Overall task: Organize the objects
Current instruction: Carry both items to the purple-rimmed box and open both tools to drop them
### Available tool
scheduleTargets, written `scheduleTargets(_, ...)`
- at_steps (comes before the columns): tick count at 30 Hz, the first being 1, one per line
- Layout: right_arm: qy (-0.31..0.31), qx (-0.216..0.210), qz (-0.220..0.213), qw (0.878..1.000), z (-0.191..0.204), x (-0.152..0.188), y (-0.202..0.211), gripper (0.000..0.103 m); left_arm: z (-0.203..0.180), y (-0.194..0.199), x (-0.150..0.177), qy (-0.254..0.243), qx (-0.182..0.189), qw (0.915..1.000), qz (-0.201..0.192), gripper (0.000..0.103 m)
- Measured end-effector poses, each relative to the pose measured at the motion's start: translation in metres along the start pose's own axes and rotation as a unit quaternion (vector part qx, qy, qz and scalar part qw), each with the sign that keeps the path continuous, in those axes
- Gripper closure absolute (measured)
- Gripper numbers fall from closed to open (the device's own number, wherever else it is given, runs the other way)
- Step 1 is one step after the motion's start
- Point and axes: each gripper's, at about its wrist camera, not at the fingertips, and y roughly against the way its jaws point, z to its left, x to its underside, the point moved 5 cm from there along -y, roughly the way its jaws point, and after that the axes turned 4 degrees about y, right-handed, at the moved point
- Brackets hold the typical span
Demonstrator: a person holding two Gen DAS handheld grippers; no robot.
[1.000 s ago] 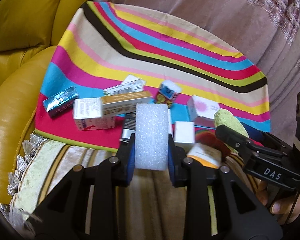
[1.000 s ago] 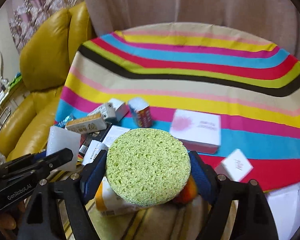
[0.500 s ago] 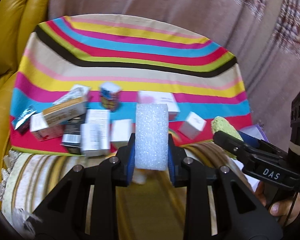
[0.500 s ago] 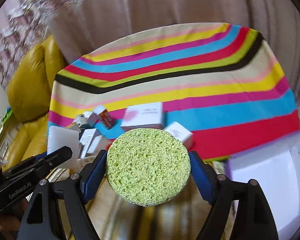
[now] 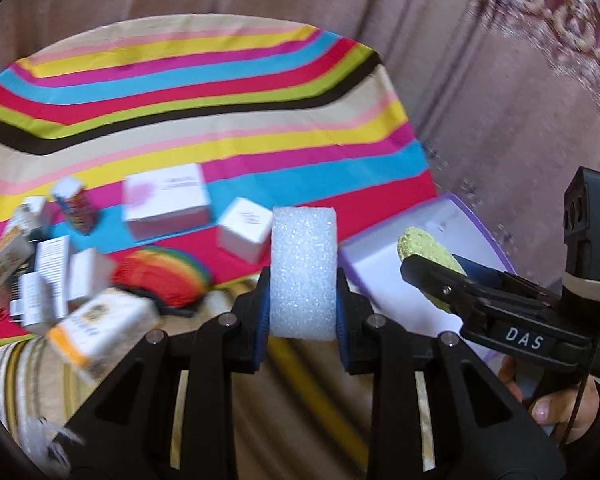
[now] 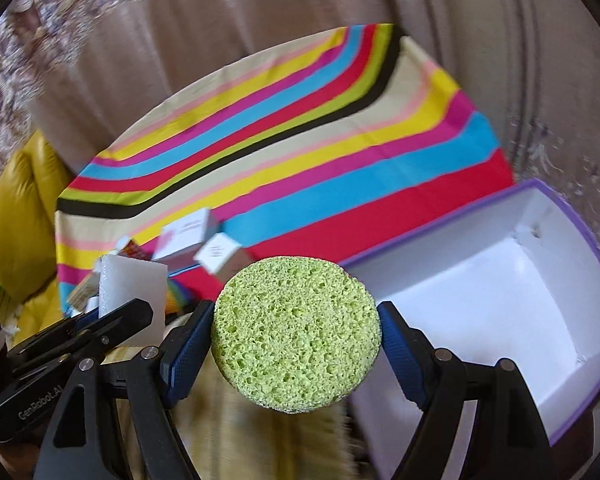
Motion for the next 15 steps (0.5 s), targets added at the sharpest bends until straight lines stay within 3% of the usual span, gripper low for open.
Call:
scheduleTargets(11,-0.086,0.064,0.007,0.994,-0.09,0.014,0.014,0.022,-0.061,-0.038,0.005,-0.043,0.051,0.9964,0.053,0.072)
scheduleTargets(15,-0.106,0.074,0.011,0.992,-0.103,0.022,0.012,0.022,-0.081,-0.05,0.008,-0.057,0.074,0.993,0.072,0.071)
